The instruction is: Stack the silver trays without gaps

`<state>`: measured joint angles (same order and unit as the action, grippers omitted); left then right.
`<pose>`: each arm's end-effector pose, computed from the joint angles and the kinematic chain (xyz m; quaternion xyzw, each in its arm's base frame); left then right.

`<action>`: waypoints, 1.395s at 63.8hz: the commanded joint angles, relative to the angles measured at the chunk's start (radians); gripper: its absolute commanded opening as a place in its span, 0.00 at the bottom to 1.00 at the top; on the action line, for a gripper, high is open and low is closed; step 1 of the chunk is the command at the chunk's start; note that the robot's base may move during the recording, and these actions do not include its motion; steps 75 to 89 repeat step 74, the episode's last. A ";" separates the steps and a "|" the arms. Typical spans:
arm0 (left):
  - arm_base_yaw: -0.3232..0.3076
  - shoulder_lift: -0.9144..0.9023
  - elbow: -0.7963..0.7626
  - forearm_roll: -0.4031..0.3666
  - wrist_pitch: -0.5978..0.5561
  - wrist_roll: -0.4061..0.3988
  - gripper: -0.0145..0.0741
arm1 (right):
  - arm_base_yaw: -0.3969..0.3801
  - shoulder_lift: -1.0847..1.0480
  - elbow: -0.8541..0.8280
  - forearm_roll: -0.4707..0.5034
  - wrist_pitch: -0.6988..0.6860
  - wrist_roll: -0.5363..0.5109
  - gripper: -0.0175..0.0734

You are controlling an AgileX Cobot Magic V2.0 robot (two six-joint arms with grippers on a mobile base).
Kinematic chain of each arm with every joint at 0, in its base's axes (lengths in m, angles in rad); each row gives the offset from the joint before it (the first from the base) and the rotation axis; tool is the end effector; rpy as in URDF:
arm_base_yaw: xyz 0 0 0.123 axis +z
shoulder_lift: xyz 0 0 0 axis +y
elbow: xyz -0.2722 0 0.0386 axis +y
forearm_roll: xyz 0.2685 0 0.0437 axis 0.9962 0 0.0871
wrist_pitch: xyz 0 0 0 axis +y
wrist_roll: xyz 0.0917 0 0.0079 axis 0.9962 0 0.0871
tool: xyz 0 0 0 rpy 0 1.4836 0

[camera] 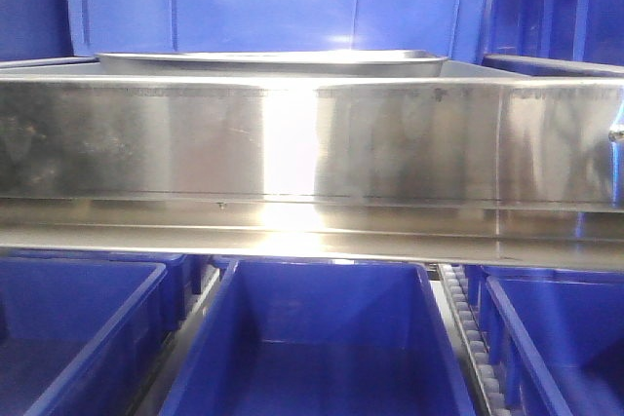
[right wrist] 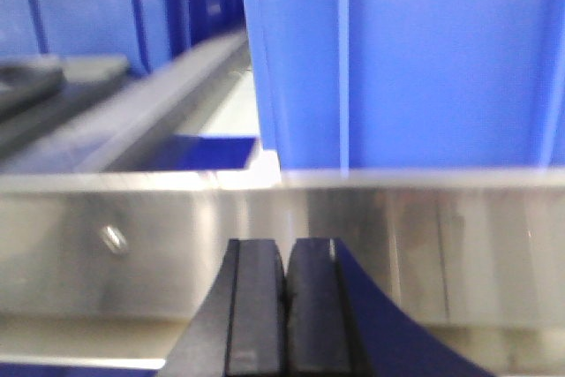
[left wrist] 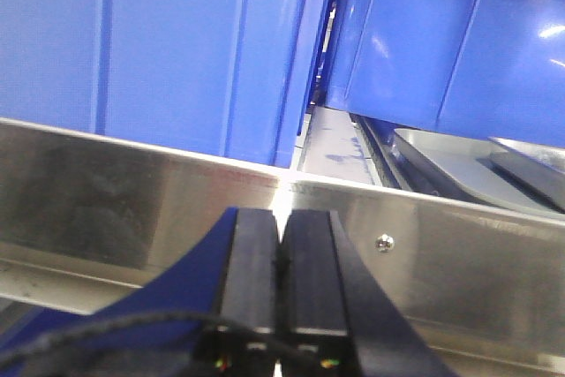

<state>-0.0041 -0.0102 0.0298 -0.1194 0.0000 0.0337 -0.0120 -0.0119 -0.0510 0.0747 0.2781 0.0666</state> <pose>0.0886 -0.0004 0.2034 -0.0279 0.6822 -0.0328 0.7299 0.0839 0.0009 0.2071 0.0497 0.7490 0.0494 0.6589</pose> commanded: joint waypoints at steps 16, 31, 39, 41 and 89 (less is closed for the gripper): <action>0.001 -0.035 -0.005 -0.007 -0.093 0.003 0.11 | -0.005 -0.017 0.081 -0.003 -0.292 -0.018 0.25; 0.001 -0.035 -0.005 -0.007 -0.093 0.003 0.11 | -0.005 -0.017 0.081 -0.003 -0.284 -0.018 0.25; 0.001 -0.035 -0.005 -0.007 -0.093 0.003 0.11 | -0.005 -0.017 0.081 -0.003 -0.284 -0.018 0.25; 0.001 -0.035 -0.005 -0.007 -0.093 0.003 0.11 | -0.005 -0.017 0.081 -0.003 -0.284 -0.018 0.25; 0.001 -0.035 -0.005 -0.007 -0.093 0.003 0.11 | -0.005 -0.017 0.081 -0.003 -0.284 -0.018 0.25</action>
